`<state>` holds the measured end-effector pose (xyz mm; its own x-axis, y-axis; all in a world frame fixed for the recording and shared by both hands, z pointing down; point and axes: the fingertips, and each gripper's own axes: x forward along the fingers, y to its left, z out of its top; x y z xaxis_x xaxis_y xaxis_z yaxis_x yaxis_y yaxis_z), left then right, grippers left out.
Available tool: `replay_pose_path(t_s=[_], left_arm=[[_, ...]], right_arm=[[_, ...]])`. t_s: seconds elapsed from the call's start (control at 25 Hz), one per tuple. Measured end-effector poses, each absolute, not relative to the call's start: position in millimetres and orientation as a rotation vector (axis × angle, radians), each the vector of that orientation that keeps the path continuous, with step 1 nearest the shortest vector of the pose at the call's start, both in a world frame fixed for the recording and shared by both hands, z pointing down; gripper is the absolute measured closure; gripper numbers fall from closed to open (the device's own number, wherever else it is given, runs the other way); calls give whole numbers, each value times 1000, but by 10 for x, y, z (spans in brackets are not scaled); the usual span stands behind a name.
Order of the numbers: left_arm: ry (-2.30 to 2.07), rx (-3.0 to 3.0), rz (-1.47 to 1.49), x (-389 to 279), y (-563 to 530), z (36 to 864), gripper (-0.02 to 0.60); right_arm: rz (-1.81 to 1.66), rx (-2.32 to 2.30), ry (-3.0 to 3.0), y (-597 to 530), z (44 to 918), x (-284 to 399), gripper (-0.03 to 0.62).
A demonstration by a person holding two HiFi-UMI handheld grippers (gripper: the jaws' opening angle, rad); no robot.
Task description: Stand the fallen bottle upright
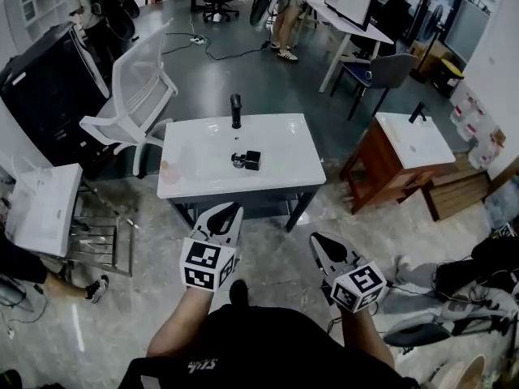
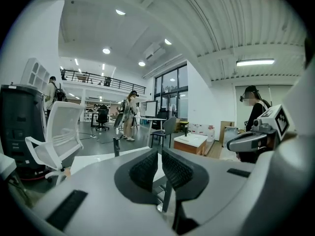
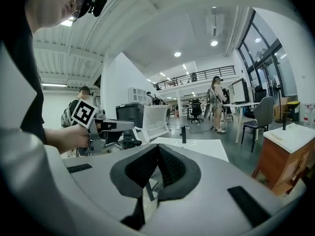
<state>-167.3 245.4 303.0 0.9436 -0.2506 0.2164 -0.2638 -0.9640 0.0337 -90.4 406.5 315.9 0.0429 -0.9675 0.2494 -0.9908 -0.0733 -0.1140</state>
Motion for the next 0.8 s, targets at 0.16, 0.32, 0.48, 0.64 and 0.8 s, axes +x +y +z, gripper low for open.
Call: replay_pose_path(t_s=[0.16,0.32,0.48,0.64,0.8], left_arm=[[-392,3034,340,-1538,2007,3075,542],[-393,3021,361,-1449,1617,3175,542],[-381,3029,382,-1346,1299,3221,541],[-381,3025,401,-1257,1041,3247,543],[-361,3014,417,-1082,939,3339,541]], right_arm=[[417,2190,-2080,3566,3198,-820,580],[429,2188,-2086,3181,3298,-714,580],[438,2218,-2087,2832,3321,-568,580],[474,2237,-2130,2557,3320,-537,580],[532,2216,-2084,2457,3463,-406,580]])
